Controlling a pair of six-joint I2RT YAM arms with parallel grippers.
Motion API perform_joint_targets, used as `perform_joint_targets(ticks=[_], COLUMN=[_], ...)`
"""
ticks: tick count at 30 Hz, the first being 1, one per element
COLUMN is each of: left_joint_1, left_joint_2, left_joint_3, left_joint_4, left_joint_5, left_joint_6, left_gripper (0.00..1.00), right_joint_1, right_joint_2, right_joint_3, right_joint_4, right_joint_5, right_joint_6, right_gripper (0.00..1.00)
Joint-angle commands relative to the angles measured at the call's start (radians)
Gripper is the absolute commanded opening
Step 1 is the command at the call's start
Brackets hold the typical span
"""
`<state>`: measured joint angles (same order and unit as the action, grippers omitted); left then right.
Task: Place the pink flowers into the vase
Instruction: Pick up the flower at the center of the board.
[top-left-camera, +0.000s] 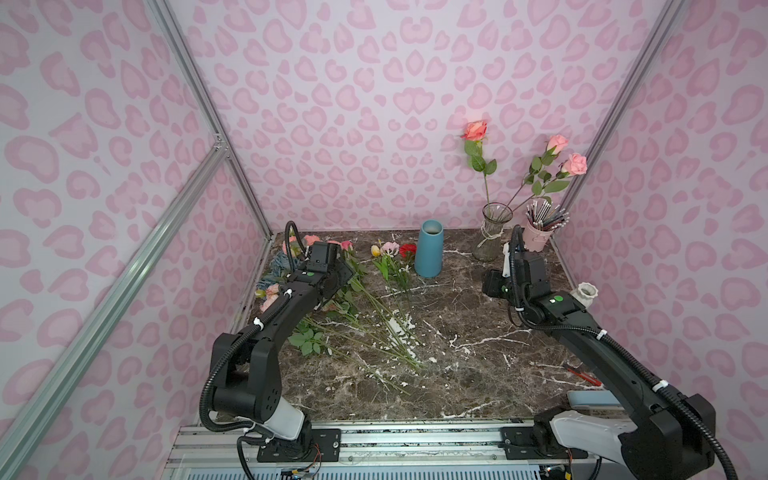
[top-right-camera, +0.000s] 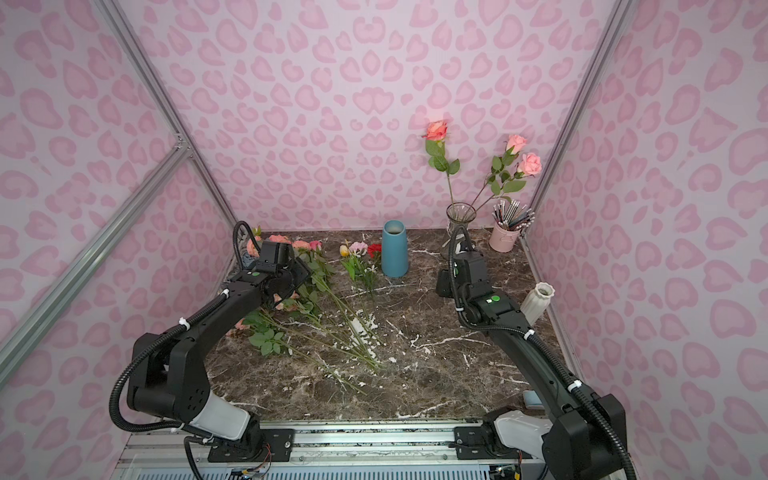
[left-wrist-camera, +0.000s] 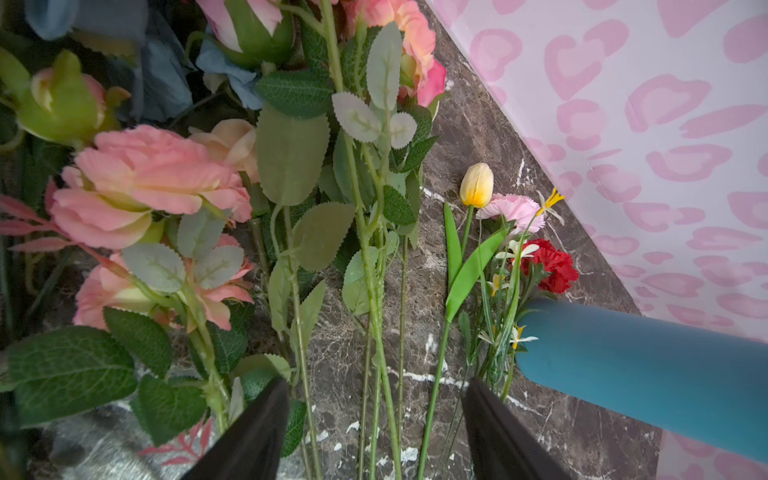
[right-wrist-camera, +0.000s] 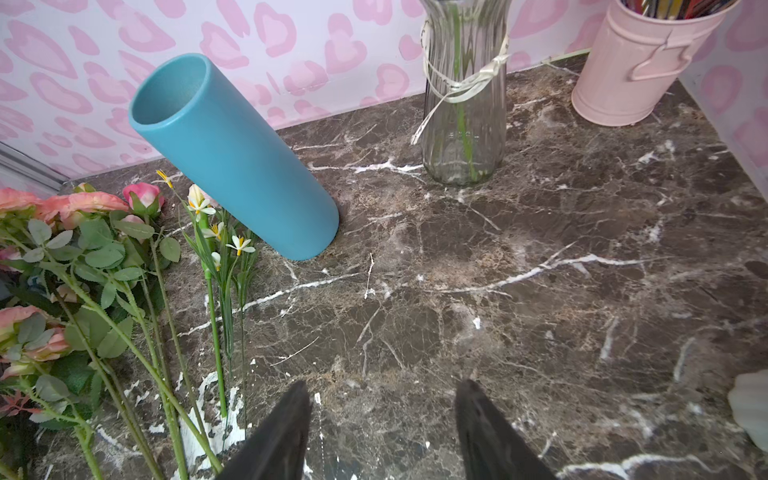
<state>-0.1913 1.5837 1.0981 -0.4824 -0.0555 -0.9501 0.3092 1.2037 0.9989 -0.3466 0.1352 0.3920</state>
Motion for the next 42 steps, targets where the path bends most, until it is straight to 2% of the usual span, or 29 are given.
perform_joint_targets(ticks=[1, 16, 27, 42], left_joint_1=[0.002, 0.026, 0.026, -0.007], left_joint_2=[0.003, 0.056, 0.078, 0.219], left_joint_3=[0.018, 0.032, 0.032, 0.181], left_joint_4=[0.047, 0.034, 0.011, -0.023], left_joint_5=[-0.002, 0.041, 0.019, -0.029], left_joint_6=[-0.017, -0.047, -0.052, -0.062], left_gripper=[0.69, 0.66, 0.62, 0.53], right_joint_1=[-0.008, -0.013, -0.013, -0.032], right_joint_2=[-0.007, -0.015, -0.014, -0.029], right_joint_3=[-0.006, -0.04, -0.058, -0.068], right_joint_4=[0.021, 0.05, 0.057, 0.06], right_joint_5=[-0.002, -0.037, -0.057, -0.067], right_joint_6=[-0.015, -0.008, -0.002, 0.0], right_gripper=[0.6, 0.6, 0.6, 0.6])
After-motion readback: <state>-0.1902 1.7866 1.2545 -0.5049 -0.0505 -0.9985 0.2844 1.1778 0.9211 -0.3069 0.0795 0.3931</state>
